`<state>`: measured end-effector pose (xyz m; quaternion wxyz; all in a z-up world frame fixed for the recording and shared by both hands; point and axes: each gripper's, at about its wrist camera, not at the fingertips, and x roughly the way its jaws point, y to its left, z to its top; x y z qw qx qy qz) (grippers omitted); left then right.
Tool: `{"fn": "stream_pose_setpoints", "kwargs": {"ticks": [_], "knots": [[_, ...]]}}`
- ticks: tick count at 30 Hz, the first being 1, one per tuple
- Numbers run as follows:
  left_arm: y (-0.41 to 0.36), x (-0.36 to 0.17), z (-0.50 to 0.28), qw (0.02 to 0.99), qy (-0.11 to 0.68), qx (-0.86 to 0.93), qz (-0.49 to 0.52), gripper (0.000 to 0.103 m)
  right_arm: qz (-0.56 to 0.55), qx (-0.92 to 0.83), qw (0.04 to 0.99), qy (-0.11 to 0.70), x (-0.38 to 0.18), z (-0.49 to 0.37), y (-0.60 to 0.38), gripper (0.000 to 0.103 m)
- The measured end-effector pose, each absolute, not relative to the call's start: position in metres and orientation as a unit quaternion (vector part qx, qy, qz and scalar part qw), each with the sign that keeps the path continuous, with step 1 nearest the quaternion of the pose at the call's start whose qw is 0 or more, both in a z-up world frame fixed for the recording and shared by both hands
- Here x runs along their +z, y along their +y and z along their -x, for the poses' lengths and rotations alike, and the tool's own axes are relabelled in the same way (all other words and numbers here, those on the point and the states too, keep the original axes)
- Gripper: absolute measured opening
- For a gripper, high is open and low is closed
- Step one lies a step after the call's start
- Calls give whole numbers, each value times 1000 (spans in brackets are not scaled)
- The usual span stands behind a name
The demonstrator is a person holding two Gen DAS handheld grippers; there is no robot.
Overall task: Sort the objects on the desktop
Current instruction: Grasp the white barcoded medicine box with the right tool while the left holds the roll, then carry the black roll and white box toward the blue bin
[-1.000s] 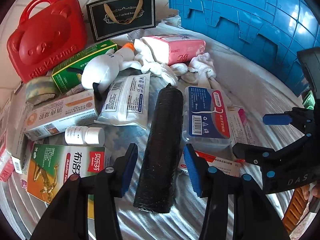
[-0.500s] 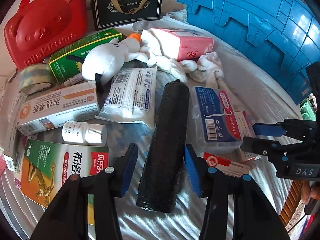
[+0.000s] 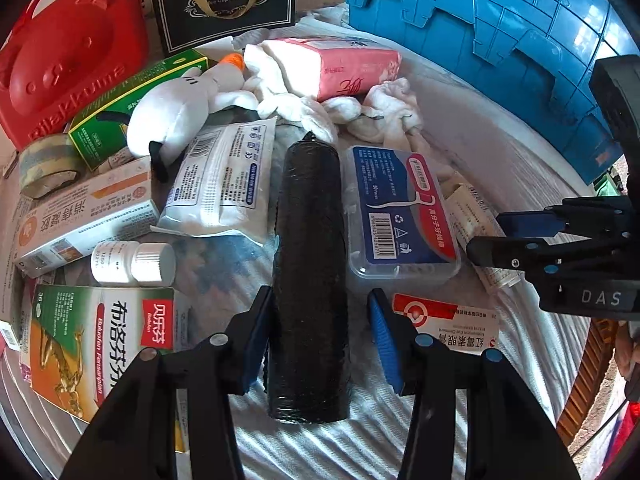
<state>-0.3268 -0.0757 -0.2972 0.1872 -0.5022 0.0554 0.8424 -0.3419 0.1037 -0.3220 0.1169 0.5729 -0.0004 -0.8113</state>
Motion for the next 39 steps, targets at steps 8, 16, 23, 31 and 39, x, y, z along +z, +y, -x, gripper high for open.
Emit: {"fn": "stream_pose_setpoints", "kwargs": {"ticks": [8, 16, 23, 31, 39], "knots": [[-77, -298, 324, 189, 58, 845, 497, 47, -537, -832, 130, -40, -298, 334, 123, 47], [-74, -298, 327, 193, 59, 844, 497, 47, -548, -822, 157, -13, -309, 344, 92, 40], [-79, -298, 330, 203, 54, 844, 494, 46, -572, -806, 148, -38, -325, 349, 100, 24], [-92, -297, 333, 197, 33, 842, 500, 32, -564, -811, 144, -48, -325, 345, 112, 19], [-107, -276, 311, 191, 42, 854, 481, 32, -533, -833, 131, -63, -300, 335, 118, 17]]}}
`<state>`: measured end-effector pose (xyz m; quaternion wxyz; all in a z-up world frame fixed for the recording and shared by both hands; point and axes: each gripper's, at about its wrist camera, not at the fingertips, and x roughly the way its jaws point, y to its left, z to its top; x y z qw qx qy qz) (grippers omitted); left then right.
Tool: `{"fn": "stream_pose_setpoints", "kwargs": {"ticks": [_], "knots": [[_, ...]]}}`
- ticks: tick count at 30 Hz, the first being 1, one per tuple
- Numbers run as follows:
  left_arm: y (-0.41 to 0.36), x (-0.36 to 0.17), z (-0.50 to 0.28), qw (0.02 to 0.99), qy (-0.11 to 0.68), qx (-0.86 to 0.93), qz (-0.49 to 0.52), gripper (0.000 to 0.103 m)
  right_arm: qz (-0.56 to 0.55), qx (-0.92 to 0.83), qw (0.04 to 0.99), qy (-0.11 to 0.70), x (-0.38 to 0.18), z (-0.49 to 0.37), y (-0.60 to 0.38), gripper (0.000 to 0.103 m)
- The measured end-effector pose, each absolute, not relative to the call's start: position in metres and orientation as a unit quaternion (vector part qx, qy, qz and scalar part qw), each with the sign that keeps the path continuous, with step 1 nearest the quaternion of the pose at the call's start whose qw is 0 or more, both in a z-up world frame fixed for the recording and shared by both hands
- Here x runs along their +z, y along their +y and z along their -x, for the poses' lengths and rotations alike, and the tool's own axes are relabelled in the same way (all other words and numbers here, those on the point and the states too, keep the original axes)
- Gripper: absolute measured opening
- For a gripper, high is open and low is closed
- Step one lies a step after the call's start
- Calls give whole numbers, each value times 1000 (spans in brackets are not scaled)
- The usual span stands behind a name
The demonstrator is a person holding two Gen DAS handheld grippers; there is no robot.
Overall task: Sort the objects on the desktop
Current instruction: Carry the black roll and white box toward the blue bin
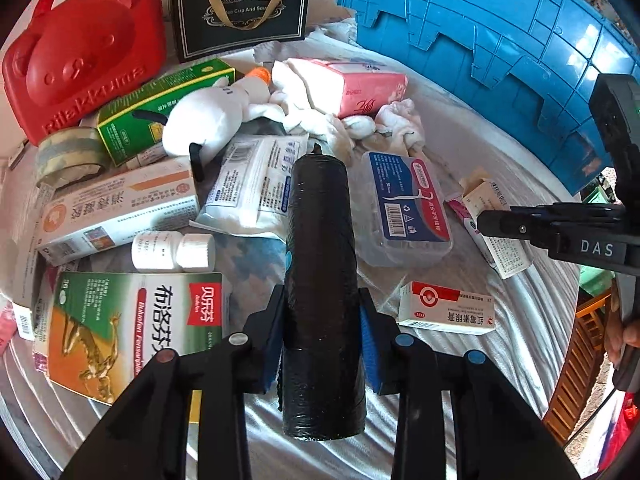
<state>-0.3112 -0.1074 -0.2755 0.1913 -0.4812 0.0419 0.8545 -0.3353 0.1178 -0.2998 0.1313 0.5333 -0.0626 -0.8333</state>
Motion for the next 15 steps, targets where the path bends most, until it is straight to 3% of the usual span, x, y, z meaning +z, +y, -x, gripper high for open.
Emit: {"fn": "stream_pose_setpoints", "kwargs": {"ticks": [7, 15], "knots": [[-122, -233, 301, 187, 45, 876, 441, 32, -511, -847, 134, -62, -274, 326, 107, 17], [-116, -139, 288, 215, 62, 914, 339, 32, -407, -900, 140, -62, -171, 292, 104, 17]]}}
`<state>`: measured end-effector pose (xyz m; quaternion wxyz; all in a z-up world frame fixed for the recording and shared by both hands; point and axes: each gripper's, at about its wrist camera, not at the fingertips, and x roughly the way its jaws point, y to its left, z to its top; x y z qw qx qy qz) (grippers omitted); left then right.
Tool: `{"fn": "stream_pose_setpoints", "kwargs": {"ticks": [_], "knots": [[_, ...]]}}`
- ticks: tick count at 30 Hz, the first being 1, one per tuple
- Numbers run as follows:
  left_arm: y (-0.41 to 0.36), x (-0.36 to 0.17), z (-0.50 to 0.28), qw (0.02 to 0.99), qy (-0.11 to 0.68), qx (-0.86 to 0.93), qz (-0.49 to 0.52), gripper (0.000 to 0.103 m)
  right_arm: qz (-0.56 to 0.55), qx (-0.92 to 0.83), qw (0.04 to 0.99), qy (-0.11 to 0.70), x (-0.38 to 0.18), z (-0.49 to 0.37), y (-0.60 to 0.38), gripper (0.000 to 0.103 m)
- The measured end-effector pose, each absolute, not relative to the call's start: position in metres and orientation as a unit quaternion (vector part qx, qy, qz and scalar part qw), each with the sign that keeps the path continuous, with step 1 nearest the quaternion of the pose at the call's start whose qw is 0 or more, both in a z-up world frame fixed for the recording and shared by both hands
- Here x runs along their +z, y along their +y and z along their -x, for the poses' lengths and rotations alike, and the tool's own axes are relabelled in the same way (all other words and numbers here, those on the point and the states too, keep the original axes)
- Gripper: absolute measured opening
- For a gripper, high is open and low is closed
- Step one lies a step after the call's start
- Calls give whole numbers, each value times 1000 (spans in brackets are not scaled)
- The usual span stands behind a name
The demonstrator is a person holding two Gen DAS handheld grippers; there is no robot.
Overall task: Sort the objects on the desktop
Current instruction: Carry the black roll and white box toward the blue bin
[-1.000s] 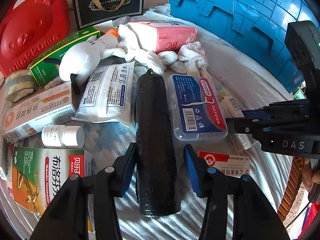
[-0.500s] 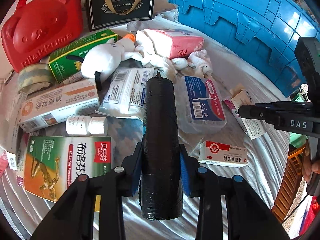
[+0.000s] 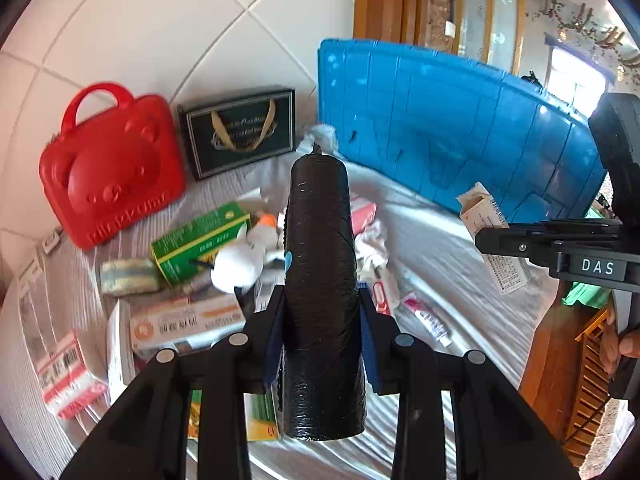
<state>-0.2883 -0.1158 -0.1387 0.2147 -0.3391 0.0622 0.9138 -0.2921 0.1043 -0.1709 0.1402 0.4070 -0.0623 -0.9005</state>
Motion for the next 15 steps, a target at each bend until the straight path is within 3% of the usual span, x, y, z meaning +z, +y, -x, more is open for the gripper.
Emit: {"fn": "stream_pose_setpoints", "kwargs": {"ticks": [15], "knots": [[40, 15, 302, 355, 112, 914, 164, 32, -202, -977, 46, -43, 9, 252, 195, 17]]}}
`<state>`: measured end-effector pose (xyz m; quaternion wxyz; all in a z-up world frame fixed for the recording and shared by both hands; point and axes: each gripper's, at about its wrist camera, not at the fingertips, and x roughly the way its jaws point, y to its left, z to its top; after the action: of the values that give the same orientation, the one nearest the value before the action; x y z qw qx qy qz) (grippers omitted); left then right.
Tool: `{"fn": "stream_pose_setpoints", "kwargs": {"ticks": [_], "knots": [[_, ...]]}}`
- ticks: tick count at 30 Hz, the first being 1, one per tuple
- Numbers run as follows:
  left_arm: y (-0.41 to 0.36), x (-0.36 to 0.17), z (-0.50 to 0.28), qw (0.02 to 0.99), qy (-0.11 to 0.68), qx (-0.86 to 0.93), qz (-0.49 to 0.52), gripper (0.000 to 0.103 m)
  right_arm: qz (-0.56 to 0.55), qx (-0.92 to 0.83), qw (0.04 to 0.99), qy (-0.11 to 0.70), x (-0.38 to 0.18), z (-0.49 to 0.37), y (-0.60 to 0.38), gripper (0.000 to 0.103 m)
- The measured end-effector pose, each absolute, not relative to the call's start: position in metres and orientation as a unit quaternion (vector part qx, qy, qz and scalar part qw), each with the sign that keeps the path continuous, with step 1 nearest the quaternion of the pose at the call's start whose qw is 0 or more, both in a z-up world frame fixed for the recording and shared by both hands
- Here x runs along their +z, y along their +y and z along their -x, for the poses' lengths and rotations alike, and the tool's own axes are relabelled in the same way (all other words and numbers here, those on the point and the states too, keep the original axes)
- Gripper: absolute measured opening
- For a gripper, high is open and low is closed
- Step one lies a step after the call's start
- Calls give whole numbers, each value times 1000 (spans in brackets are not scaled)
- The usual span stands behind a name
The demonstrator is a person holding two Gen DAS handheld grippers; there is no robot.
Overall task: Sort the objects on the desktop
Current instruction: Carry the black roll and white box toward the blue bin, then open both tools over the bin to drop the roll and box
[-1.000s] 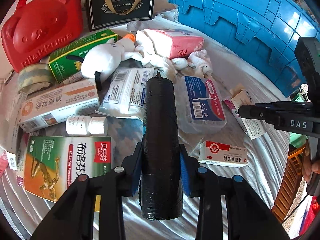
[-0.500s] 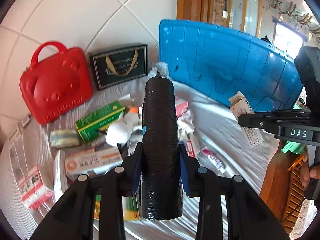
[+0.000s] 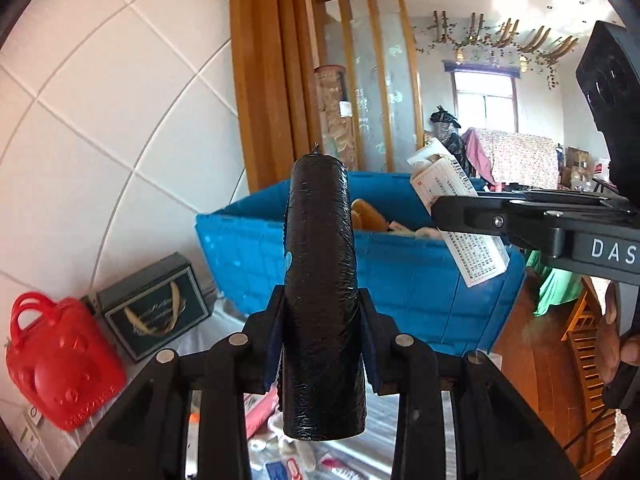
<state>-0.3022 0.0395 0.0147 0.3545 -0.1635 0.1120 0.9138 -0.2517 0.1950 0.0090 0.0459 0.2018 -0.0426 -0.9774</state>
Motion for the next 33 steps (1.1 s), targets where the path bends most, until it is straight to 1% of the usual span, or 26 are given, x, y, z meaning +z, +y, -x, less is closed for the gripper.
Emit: {"fn": "stream_pose_setpoints", "kwargs": {"ticks": [6, 10, 14, 16, 17, 18, 19, 20, 21, 22, 23, 27, 29, 33], "knots": [[130, 52, 345, 368, 108, 912, 143, 32, -180, -983, -3, -31, 45, 283, 282, 17], [192, 63, 369, 367, 115, 912, 142, 32, -192, -980, -29, -38, 47, 313, 346, 17], [234, 64, 387, 361, 120, 912, 153, 33, -206, -976, -51, -54, 44, 338, 398, 19], [251, 65, 396, 351, 123, 915, 159, 34, -213, -973, -61, -61, 43, 346, 417, 33], [257, 66, 399, 343, 123, 918, 160, 34, -210, -973, -65, -64, 44, 347, 424, 51], [261, 69, 400, 330, 124, 923, 156, 35, -203, -975, -70, -61, 46, 345, 430, 67], [264, 71, 401, 319, 124, 927, 153, 40, -196, -976, -74, -53, 47, 339, 433, 73], [266, 73, 401, 310, 123, 931, 150, 53, -189, -978, -79, -44, 49, 335, 434, 78], [265, 74, 399, 301, 121, 935, 147, 60, -185, -979, -83, -36, 50, 333, 434, 79], [262, 76, 400, 291, 116, 939, 142, 72, -182, -979, -84, -31, 51, 330, 435, 80], [262, 77, 399, 280, 112, 943, 138, 77, -179, -980, -84, -30, 51, 327, 435, 83], [252, 74, 391, 238, 108, 957, 127, 77, -165, -981, -102, -21, 49, 319, 436, 99], [243, 69, 382, 212, 114, 963, 121, 77, -162, -981, -110, -14, 46, 312, 432, 103], [230, 62, 380, 176, 125, 969, 118, 78, -167, -980, -104, -8, 39, 308, 434, 103]]}}
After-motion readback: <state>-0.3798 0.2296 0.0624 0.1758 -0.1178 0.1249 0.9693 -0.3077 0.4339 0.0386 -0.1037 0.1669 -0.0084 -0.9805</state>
